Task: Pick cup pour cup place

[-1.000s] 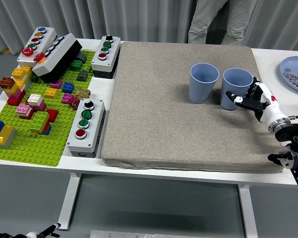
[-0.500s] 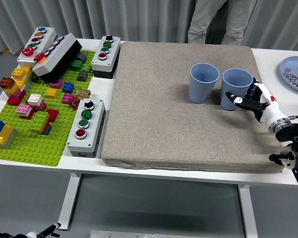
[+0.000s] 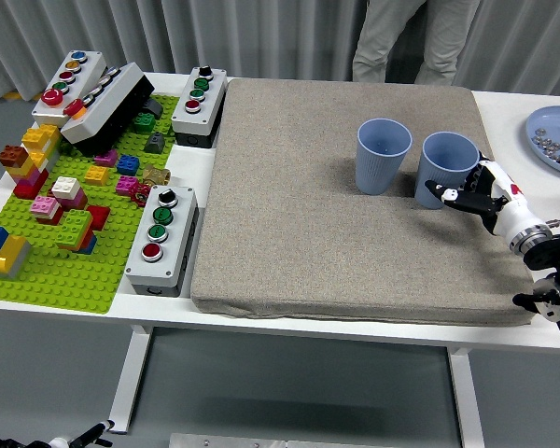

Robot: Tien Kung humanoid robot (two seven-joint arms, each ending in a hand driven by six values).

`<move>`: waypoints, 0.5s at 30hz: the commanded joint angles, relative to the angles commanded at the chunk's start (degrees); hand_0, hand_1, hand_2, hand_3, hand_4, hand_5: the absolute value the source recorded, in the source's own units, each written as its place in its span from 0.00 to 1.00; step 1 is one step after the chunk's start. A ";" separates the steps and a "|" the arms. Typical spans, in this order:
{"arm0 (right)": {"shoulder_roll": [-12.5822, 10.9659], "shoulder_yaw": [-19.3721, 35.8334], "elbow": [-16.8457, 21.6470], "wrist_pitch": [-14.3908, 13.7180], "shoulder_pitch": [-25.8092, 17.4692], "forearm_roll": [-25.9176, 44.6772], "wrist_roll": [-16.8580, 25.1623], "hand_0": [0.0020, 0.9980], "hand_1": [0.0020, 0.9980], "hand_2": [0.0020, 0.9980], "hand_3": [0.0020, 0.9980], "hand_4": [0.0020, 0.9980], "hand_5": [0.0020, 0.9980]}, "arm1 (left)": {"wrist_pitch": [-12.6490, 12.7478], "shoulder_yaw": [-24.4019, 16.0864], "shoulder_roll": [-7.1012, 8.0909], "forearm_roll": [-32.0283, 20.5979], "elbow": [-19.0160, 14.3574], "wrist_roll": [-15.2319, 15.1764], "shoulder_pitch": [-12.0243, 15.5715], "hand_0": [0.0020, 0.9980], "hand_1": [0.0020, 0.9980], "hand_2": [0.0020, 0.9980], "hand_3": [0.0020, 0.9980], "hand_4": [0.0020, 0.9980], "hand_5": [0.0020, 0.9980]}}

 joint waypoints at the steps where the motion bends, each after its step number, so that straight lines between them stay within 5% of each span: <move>1: -0.07 0.12 0.15 0.07 -0.12 -0.08 -0.07 0.99 0.95 1.00 1.00 0.80 0.06 | 0.00 -0.02 0.00 0.01 0.00 0.00 0.02 0.84 0.84 0.87 0.80 0.64 1.00; 15: -2.33 1.69 4.42 0.81 -3.99 -1.54 -1.62 1.00 0.95 1.00 1.00 0.80 0.07 | 0.05 -0.55 -0.03 0.19 0.00 0.01 0.66 0.84 0.84 0.87 0.80 0.64 1.00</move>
